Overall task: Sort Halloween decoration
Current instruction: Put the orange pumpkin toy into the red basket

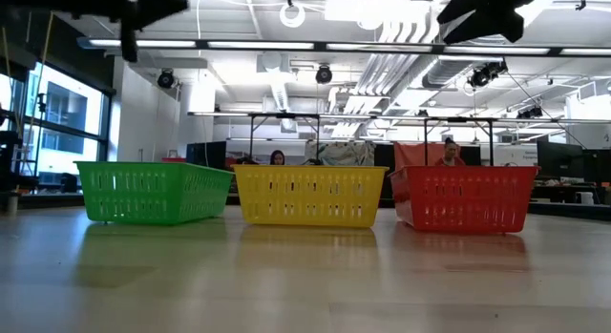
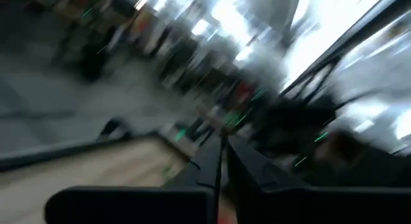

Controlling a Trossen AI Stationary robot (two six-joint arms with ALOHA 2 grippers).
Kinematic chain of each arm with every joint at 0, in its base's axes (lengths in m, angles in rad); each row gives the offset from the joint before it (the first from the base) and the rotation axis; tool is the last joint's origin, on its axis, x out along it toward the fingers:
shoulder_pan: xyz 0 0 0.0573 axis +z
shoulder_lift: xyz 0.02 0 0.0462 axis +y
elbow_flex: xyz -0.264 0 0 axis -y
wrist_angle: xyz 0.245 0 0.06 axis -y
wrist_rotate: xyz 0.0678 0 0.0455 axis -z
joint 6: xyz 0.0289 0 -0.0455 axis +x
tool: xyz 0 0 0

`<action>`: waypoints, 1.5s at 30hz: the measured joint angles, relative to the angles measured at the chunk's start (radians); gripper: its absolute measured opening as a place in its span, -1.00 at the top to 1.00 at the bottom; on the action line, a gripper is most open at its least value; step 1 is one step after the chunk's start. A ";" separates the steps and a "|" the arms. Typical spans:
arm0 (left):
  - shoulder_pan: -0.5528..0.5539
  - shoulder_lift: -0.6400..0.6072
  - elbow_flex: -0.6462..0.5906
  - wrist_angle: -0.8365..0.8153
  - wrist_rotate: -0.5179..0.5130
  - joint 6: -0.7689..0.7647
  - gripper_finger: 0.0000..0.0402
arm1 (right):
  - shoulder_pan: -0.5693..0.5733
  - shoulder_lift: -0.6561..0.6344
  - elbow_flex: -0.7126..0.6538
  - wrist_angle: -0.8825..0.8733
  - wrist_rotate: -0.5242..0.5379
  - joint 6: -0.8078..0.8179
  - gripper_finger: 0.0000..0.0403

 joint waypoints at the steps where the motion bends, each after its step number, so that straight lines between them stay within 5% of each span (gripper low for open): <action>1: 0.000 0.069 0.061 -0.072 -0.013 -0.016 0.88 | -0.017 -0.007 0.000 0.006 -0.014 -0.030 -0.06; 8: 0.128 0.427 0.520 -0.893 -0.021 -0.208 0.54 | -0.117 -0.044 0.001 0.001 -0.126 -0.094 -0.06; 13: 0.350 0.620 0.685 -1.182 0.253 -0.051 0.31 | -0.146 -0.045 0.001 -0.007 -0.133 -0.094 -0.06; 17: 0.480 0.765 0.705 -1.233 0.435 0.286 0.22 | -0.172 -0.035 0.001 0.006 -0.133 -0.055 -0.06; 27: 0.574 1.071 0.705 -1.260 0.450 1.159 0.20 | -0.188 0.020 0.002 0.080 -0.133 0.073 -0.06; 34: 0.587 1.216 0.705 -1.254 0.376 1.337 0.20 | -0.188 0.090 0.002 0.123 -0.133 0.072 -0.06; 45: 0.671 1.241 0.705 -1.146 0.448 1.241 0.15 | -0.188 0.154 0.002 0.121 -0.182 0.040 -0.06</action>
